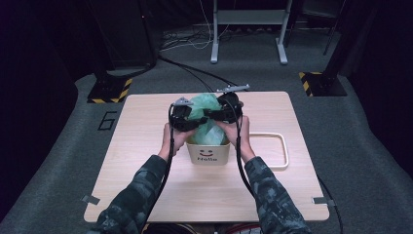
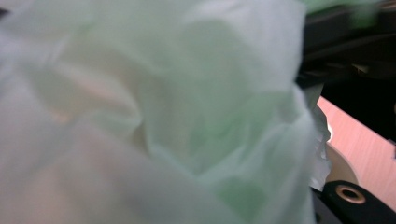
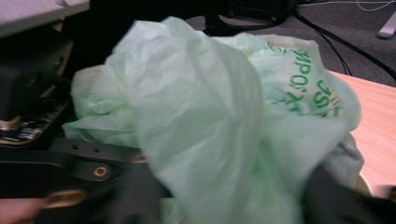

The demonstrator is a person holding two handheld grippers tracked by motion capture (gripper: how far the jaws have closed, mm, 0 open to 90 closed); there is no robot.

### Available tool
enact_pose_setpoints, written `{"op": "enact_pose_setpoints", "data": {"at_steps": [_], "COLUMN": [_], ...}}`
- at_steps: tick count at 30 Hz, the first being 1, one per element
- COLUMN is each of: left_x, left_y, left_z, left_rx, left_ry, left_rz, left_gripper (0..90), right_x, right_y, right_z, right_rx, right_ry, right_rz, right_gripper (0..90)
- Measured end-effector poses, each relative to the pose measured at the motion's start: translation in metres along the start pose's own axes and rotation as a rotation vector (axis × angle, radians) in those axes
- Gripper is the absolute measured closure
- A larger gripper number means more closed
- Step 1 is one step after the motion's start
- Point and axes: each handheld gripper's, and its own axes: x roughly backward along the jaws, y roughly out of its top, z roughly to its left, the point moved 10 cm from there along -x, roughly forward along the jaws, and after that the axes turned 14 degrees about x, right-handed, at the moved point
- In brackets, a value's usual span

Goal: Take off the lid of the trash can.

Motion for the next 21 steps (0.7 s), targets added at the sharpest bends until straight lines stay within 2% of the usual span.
{"op": "enact_pose_setpoints", "data": {"at_steps": [1,6,9,10,12,17,19,21], "left_x": [0.000,0.000,0.001,0.002,0.006,0.008,0.008,0.009], "left_y": [0.000,0.002,0.003,0.004,0.006,0.009,0.009,0.010], "left_z": [-0.001,-0.005,-0.007,-0.008,-0.009,-0.008,-0.008,-0.007], "left_rx": [-0.003,-0.028,-0.036,-0.034,-0.045,-0.047,-0.043,-0.050], "left_ry": [0.000,0.001,-0.001,-0.002,0.001,0.007,0.009,0.014], "left_rz": [0.003,0.006,0.002,-0.003,-0.009,-0.006,-0.005,-0.004], "left_gripper": [89.3,89.2,89.2,89.2,89.2,89.2,89.2,89.2], "right_x": [0.003,0.004,0.001,0.001,-0.002,-0.005,-0.006,-0.006], "right_y": [0.004,0.013,0.013,0.013,0.006,-0.006,-0.008,-0.013], "right_z": [0.001,0.004,-0.003,-0.003,-0.015,-0.026,-0.029,-0.033], "right_rx": [0.022,0.067,0.082,0.082,0.037,-0.013,-0.015,-0.045], "right_ry": [-0.004,-0.049,-0.119,-0.119,-0.148,-0.160,-0.157,-0.138], "right_rz": [-0.013,-0.007,0.023,0.023,0.055,0.088,0.091,0.095], "right_gripper": [37.2,23.3,23.8,23.8,24.8,24.5,24.4,23.1]}}
